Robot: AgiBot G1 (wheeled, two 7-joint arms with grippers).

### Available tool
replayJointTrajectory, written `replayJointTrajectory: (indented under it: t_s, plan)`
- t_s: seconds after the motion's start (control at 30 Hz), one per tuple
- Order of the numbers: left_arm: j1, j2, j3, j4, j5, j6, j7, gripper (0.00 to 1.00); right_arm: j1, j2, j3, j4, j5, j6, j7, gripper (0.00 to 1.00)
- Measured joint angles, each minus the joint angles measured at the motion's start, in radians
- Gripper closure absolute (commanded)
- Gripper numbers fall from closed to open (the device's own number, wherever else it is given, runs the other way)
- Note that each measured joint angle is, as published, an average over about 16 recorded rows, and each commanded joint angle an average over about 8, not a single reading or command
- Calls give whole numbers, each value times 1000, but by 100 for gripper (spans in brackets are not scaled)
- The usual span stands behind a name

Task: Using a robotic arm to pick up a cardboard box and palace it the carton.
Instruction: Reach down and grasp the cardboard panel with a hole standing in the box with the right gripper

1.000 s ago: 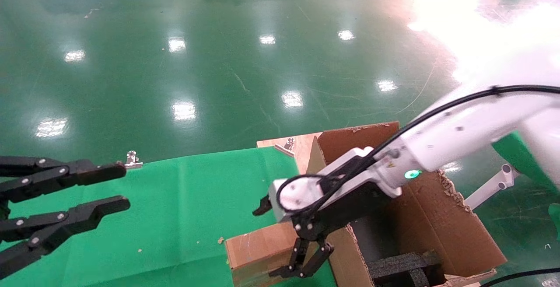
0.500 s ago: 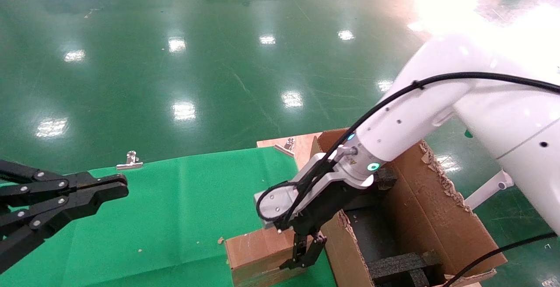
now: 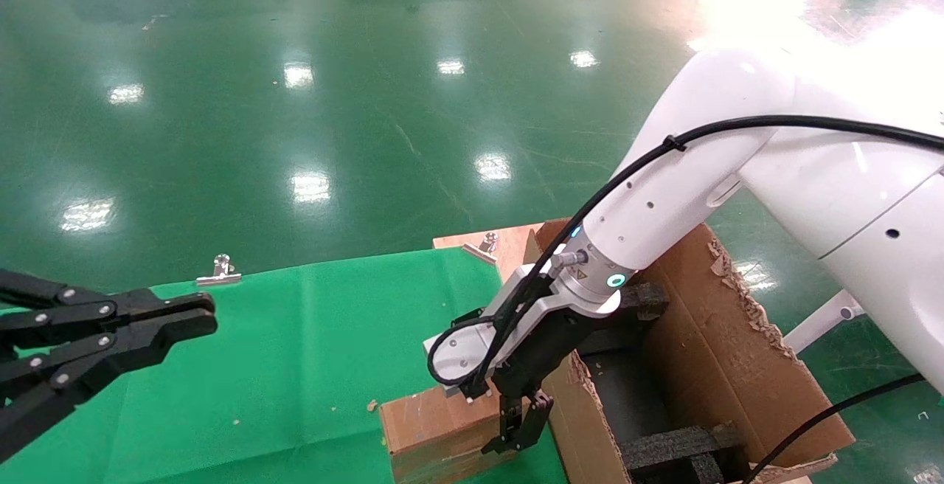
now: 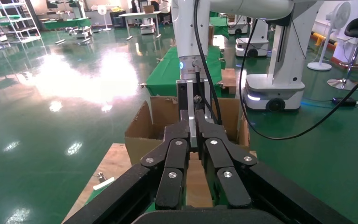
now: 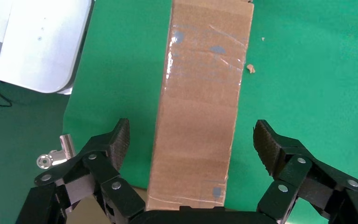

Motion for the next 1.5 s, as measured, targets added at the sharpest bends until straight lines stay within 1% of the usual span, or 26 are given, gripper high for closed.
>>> replayJointTrajectory:
  t_s: [1.17, 1.37, 1.5]
  plan:
    - [0, 0, 0, 0, -1, 0, 0, 0, -10, 5, 12, 0, 6, -1, 4, 100]
    - [0, 0, 0, 0, -1, 0, 0, 0, -1, 13, 16, -4, 24, -2, 1, 100]
    - [0, 0, 0, 0, -1, 0, 0, 0, 23, 27, 21, -9, 52, -6, -7, 100]
